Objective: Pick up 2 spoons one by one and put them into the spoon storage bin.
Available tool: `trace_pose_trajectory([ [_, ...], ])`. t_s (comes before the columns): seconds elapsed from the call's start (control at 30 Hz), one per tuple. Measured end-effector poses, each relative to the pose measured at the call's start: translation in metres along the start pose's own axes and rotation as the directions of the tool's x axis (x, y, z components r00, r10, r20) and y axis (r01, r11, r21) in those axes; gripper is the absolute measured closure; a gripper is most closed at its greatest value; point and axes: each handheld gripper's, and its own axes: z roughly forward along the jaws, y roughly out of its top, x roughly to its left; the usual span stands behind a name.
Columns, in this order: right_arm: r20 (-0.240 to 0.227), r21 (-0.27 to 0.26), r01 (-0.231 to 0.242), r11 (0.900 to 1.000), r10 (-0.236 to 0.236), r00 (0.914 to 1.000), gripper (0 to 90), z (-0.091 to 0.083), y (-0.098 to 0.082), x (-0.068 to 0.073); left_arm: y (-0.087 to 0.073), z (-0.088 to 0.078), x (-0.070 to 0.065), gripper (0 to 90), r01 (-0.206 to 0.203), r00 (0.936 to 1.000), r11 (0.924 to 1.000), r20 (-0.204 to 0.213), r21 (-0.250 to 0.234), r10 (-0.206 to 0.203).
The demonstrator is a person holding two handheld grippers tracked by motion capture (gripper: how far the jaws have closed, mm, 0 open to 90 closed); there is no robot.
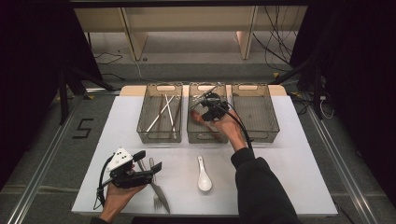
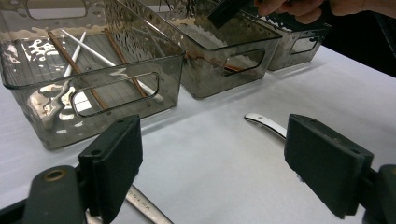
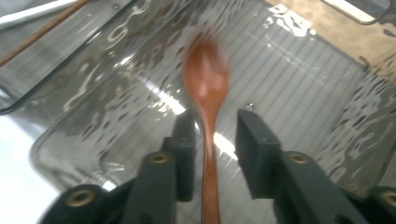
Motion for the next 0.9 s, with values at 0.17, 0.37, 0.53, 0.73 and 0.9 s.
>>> trace_pose_trajectory([
  [0.17, -0.042, -0.054, 0.029, 0.998, -0.032, 0.9986, 60.4, -0.017, -0.008, 0.006, 0.0, 0.0, 0.0, 18.7, 0.001, 1.0, 1.0, 0.0, 0.001, -0.001],
  [0.37, -0.128, -0.12, 0.077, 0.99, -0.093, 0.9874, 53.0, -0.043, -0.024, 0.026, 0.0, -0.001, 0.001, 18.6, 0.007, 1.0, 1.0, -0.006, -0.007, -0.007],
  [0.53, -0.202, -0.157, 0.12, 0.98, -0.151, 0.9676, 51.3, -0.058, -0.04, 0.046, 0.0, -0.001, 0.003, 18.6, 0.01, 0.9999, 0.9999, -0.008, -0.011, -0.01],
  [0.73, -0.259, -0.184, 0.166, 0.969, -0.21, 0.9428, 59.1, -0.063, -0.061, 0.072, 0.0, -0.001, 0.002, 18.5, 0.009, 0.9999, 0.9999, -0.007, -0.011, -0.01],
  [0.9, -0.306, -0.173, 0.209, 0.962, -0.254, 0.9175, 70.1, -0.058, -0.078, 0.089, 0.0, -0.001, 0.003, 18.5, 0.014, 0.9998, 0.9998, -0.011, -0.015, -0.014],
])
